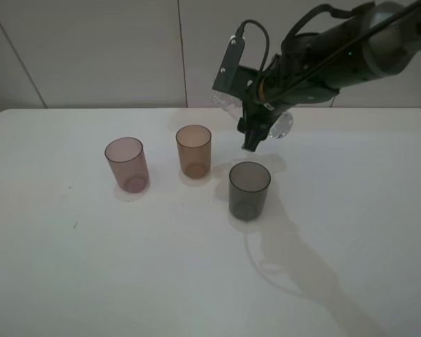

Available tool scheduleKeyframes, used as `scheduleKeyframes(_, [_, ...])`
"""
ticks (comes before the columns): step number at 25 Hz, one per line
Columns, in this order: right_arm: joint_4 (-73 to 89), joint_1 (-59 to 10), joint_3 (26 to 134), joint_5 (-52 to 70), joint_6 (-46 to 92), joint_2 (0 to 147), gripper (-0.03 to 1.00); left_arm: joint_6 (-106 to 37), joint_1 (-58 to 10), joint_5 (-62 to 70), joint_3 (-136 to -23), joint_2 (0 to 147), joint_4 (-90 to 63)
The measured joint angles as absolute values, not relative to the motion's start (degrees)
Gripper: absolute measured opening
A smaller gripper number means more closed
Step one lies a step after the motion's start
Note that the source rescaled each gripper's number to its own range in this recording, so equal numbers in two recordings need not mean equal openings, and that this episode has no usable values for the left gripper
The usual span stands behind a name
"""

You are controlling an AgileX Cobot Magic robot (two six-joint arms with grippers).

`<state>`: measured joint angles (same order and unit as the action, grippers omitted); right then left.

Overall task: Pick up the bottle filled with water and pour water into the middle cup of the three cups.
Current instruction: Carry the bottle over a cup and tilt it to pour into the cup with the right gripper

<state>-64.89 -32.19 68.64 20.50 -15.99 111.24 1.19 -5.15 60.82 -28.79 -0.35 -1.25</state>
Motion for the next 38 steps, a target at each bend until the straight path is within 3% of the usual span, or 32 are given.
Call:
scheduleKeyframes(15, [-82.1,-34.0,68.7,24.4,-24.0,112.5,0.00,1.2,-5.2,60.8,-28.8,-0.3,-1.2])
scheduleKeyframes(38, [-91.3,-36.7,69.8,26.2,-24.9,115.6,0.00,1.2,-5.2,60.8,-28.8,-0.3,-1.2])
